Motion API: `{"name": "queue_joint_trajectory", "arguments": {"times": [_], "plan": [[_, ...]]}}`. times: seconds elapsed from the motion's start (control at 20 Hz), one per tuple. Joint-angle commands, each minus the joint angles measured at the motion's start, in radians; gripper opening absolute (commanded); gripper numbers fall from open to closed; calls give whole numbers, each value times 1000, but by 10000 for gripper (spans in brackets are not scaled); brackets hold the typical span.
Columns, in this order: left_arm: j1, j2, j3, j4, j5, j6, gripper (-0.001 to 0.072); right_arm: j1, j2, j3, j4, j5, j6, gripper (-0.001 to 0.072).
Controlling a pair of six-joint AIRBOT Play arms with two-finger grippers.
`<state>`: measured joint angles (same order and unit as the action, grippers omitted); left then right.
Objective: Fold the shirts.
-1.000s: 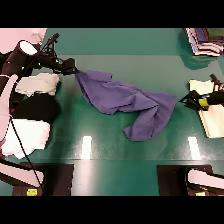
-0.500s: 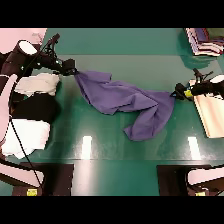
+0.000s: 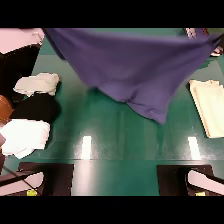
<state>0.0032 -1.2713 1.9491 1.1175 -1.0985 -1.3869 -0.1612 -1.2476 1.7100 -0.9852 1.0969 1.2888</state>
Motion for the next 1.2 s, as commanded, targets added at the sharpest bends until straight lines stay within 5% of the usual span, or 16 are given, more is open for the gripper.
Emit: {"name": "queue_joint_trajectory", "arguments": {"times": [0.0, 0.3, 0.55, 0.8, 0.95, 1.15], "plan": [[4, 185, 132, 32, 19, -3, 24, -40, 174, 181, -12, 57, -9, 16], [4, 424, 132, 32, 47, -32, 23, -197, 365, 292, -12, 161, 13, 15], [4, 399, 111, 32, 31, -47, 23, -245, 349, 302, 0, 207, 46, 15], [4, 182, 11, 31, -110, -47, 24, -71, 103, 301, -40, 377, 82, 15], [4, -13, -79, 31, -211, -47, 25, 85, -116, 301, -252, 457, 134, 15], [3, -255, -201, 21, -155, -45, 25, 163, -385, 301, -293, 483, 142, 15]]}}
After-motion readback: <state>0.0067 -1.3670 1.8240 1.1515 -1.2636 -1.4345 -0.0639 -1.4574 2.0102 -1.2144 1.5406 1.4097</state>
